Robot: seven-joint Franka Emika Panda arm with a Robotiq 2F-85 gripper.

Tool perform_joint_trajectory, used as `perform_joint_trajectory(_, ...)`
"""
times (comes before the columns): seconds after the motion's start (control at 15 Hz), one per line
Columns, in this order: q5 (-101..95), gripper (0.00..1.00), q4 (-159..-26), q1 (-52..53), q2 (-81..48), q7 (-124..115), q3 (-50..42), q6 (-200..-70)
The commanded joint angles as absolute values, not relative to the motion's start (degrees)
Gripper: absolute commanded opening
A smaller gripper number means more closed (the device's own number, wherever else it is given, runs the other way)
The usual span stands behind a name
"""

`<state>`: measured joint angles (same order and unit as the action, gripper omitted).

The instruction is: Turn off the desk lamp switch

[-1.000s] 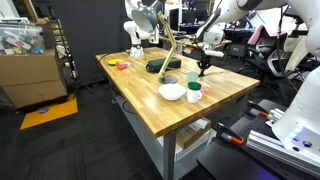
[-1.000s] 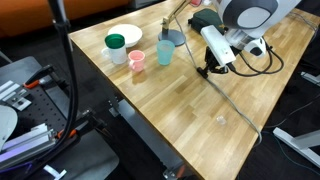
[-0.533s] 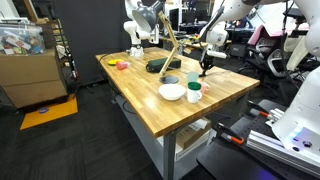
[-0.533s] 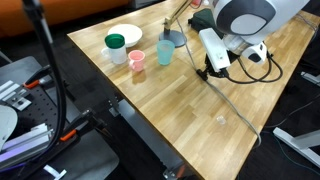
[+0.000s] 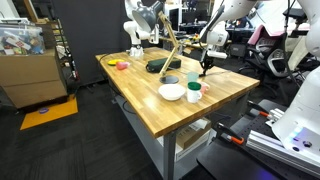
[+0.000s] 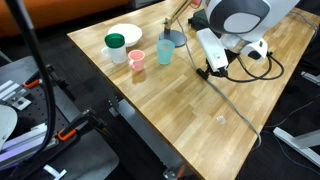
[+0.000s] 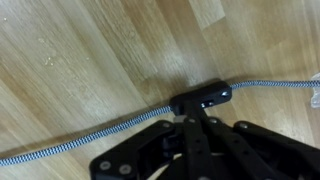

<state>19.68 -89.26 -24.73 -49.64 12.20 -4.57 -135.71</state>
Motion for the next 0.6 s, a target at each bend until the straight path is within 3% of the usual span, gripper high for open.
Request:
perform_joint_trajectory(0.0, 16.6, 0.00, -94.2, -23.0, -45.6, 13.2, -4.6, -141.4)
perform_joint_trajectory(0.53, 11.4, 0.00, -106.0, -19.2, -33.9, 10.4, -6.1, -148.3)
